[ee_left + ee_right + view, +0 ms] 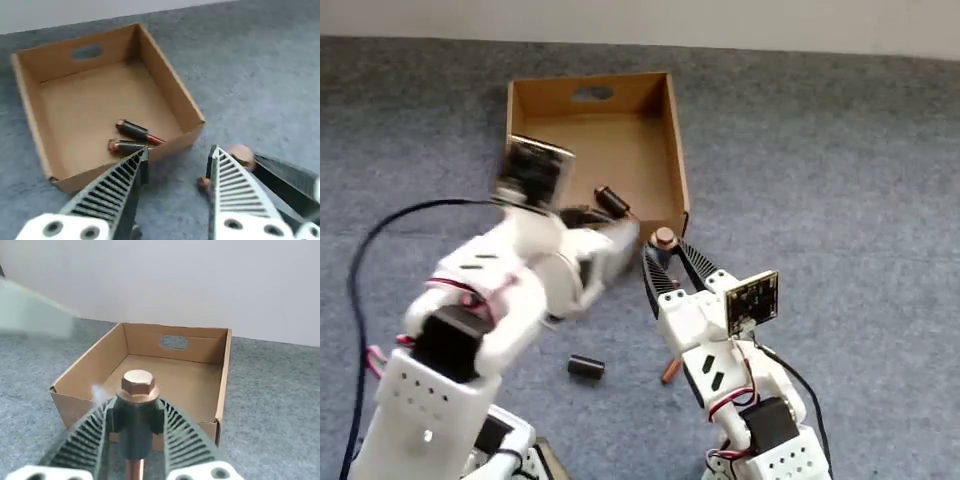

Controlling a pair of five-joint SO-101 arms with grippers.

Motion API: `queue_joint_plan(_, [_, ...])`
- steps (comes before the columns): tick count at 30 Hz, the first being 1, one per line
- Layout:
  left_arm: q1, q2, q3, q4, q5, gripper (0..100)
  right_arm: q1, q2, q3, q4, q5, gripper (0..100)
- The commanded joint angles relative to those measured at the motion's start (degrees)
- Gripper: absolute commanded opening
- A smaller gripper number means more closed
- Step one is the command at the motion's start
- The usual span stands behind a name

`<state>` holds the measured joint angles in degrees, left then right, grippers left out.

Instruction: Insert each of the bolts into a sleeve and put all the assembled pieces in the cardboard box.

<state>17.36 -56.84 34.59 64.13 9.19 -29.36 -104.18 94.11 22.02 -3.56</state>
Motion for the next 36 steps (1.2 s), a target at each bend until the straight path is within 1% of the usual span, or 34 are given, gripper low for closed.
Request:
queue_joint_plan(1, [-14.46, -0.84, -2.51, 0.09, 0.18, 16, -0.04, -0.84, -0.84, -1.36, -0.35, 0.9])
queue_joint_plan(3, [-22.81, -0.66, -0.40, 0.09, 0.18, 8, -0.04, -0.84, -0.84, -1.36, -0.35, 0.9])
queue_joint_plan(5, [-29.23, -0.66, 3.56, -0.53, 0.18, 0, -0.04, -0.84, -0.84, -1.36, -0.35, 0.9])
queue_joint_plan(8, [-37.05, -1.01, 12.26, -5.98, 0.18, 3, -0.04, -0.84, -0.84, -1.36, -0.35, 0.9])
queue_joint_plan(10, [-41.19, -1.01, 18.42, -11.96, 0.18, 3, -0.04, -0.84, -0.84, -1.36, -0.35, 0.9])
queue_joint_plan(12, [-43.56, -1.01, 25.27, -18.64, 0.18, 3, -0.04, -0.84, -0.84, -1.27, -0.35, 0.9])
queue_joint_plan(14, [-43.56, -1.01, 31.60, -24.44, 0.18, 3, -0.04, -0.84, -0.84, -1.01, -0.26, 0.9])
queue_joint_plan(16, [-43.47, -1.01, 36.97, -28.84, 0.18, 3, -0.04, -0.84, -1.36, 2.68, -0.26, 0.9])
queue_joint_plan(19, [-43.91, -1.10, 41.63, -32.09, 0.35, 3, -0.04, -0.75, -2.77, 9.36, -0.18, 0.9])
queue_joint_plan(22, [-43.65, -1.10, 42.07, -32.18, 0.44, 3, -0.04, -0.57, -4.88, 13.32, -0.09, 0.9])
queue_joint_plan(27, [-41.45, -1.10, 45.41, -32.35, 0.53, 3, 0.04, -0.48, -9.27, 14.20, -0.09, 0.9])
queue_joint_plan(33, [-39.08, -1.10, 47.16, -32.62, 0.53, 3, 0.04, -0.22, -19.47, 16.92, 0.00, 0.9])
queue_joint_plan(36, [-38.81, -1.10, 47.96, -32.70, 0.35, 3, 0.04, 4.35, -25.10, 16.75, 0.00, 0.9])
